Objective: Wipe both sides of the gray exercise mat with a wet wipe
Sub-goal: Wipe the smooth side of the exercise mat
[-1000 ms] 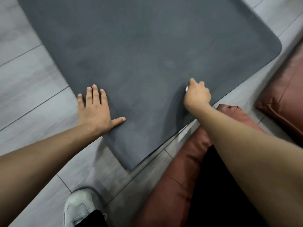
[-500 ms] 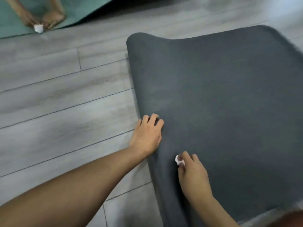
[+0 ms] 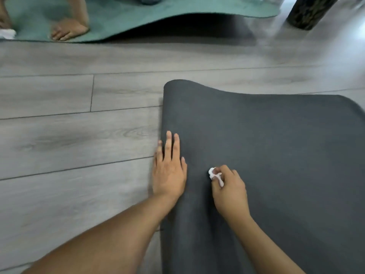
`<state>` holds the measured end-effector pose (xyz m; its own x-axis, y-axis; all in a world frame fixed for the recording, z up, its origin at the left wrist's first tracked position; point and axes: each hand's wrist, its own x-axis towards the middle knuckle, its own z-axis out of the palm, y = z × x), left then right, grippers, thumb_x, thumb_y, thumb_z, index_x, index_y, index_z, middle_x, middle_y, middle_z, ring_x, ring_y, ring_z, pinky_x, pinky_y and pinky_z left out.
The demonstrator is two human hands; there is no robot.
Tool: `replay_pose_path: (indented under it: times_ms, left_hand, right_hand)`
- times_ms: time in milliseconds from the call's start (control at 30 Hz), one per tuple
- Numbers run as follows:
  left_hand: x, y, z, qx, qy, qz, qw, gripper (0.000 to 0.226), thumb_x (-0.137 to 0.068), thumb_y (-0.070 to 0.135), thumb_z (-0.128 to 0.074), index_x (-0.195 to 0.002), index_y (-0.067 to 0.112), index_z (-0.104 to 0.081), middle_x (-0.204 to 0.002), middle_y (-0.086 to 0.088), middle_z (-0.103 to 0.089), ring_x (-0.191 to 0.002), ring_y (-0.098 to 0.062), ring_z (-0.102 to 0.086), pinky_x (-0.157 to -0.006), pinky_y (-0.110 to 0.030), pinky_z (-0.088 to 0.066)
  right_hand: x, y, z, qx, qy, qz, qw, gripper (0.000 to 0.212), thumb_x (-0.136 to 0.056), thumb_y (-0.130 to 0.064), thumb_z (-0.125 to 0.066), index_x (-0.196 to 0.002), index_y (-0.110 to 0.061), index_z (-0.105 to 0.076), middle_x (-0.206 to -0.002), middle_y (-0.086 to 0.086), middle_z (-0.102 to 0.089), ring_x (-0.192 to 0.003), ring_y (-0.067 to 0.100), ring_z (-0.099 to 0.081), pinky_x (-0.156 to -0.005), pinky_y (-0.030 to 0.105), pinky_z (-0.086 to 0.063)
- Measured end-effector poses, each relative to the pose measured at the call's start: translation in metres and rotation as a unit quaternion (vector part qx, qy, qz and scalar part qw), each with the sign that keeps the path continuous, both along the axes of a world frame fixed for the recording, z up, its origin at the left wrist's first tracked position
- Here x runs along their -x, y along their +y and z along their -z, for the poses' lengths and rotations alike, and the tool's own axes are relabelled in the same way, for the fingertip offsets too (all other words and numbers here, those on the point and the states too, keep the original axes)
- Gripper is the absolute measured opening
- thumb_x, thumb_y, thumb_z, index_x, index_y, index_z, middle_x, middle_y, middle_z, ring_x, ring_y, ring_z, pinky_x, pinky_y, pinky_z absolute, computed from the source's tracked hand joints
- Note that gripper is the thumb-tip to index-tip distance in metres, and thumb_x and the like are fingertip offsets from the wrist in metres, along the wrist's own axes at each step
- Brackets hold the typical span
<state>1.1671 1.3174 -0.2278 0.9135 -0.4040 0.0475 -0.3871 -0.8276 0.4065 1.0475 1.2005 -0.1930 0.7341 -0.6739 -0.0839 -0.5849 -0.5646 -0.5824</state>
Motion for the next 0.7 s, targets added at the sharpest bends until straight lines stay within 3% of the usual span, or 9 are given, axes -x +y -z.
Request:
replay_pose_path:
  times_ms: [133,267,400,467,533,633,700]
  left_hand:
    - [0.003,0.002,0.028,-0.003,0.020,-0.005,1.000,0.065,-0.102,0.035,-0.029,-0.164,0.018,-0.016,-0.172,-0.001,-0.009,-0.158,-0.030,-0.010,-0.123,-0.045,-0.029]
    - [0.003,0.000,0.032,-0.018,0.003,-0.019,1.000,0.064,-0.101,0.036,-0.029,-0.162,0.019,-0.024,-0.171,0.002,-0.013,-0.158,-0.026,-0.008,-0.123,-0.045,-0.029]
    - [0.005,-0.001,0.031,-0.018,0.005,-0.026,1.000,0.064,-0.099,0.035,-0.033,-0.161,0.020,-0.029,-0.170,0.003,-0.017,-0.158,-0.026,-0.012,-0.120,-0.044,-0.026]
    - [0.004,-0.001,0.029,-0.027,0.009,-0.027,0.999,0.065,-0.099,0.036,-0.033,-0.161,0.020,-0.027,-0.170,0.003,-0.017,-0.158,-0.026,-0.013,-0.119,-0.044,-0.025]
    - [0.003,-0.001,0.028,-0.021,0.010,-0.029,0.999,0.065,-0.098,0.035,-0.036,-0.161,0.019,-0.029,-0.170,0.003,-0.018,-0.157,-0.026,-0.014,-0.118,-0.044,-0.027]
    - [0.002,-0.002,0.027,-0.003,-0.005,-0.032,0.999,0.064,-0.095,0.033,-0.041,-0.157,0.015,-0.039,-0.168,0.000,-0.025,-0.155,-0.029,-0.022,-0.116,-0.046,-0.031]
    - [0.002,-0.003,0.027,-0.009,-0.014,-0.031,0.999,0.065,-0.094,0.033,-0.043,-0.157,0.016,-0.038,-0.168,0.000,-0.026,-0.155,-0.029,-0.023,-0.117,-0.047,-0.030]
  right_hand:
    - [-0.066,-0.025,0.004,0.017,-0.014,-0.037,0.999,0.011,-0.095,-0.022,-0.052,-0.100,-0.030,-0.058,-0.090,-0.008,-0.053,-0.076,0.011,-0.055,-0.059,0.025,-0.039]
    - [-0.154,-0.054,0.002,0.104,0.017,-0.050,0.993,0.019,-0.094,-0.016,-0.050,-0.105,-0.023,-0.064,-0.098,0.002,-0.059,-0.086,0.023,-0.054,-0.068,0.030,-0.034]
    - [-0.241,-0.062,-0.005,0.029,-0.038,0.017,0.999,0.021,-0.090,-0.015,-0.052,-0.101,-0.023,-0.067,-0.100,-0.003,-0.066,-0.087,0.021,-0.061,-0.070,0.027,-0.045]
    - [-0.263,-0.041,-0.002,0.036,-0.074,-0.045,0.996,0.021,-0.089,-0.016,-0.053,-0.101,-0.025,-0.067,-0.099,-0.002,-0.065,-0.089,0.021,-0.061,-0.074,0.030,-0.049]
    - [-0.264,-0.013,0.004,0.067,-0.105,-0.171,0.977,0.021,-0.088,-0.012,-0.056,-0.099,-0.023,-0.068,-0.095,0.001,-0.061,-0.083,0.022,-0.058,-0.071,0.033,-0.047]
    - [-0.244,0.003,0.017,0.166,-0.104,-0.368,0.909,0.020,-0.081,-0.002,-0.063,-0.091,-0.017,-0.069,-0.085,0.004,-0.057,-0.072,0.026,-0.049,-0.062,0.041,-0.046]
    - [-0.258,-0.015,0.023,0.216,-0.105,-0.408,0.881,0.018,-0.077,0.001,-0.066,-0.088,-0.014,-0.070,-0.081,0.007,-0.057,-0.068,0.028,-0.049,-0.058,0.042,-0.046]
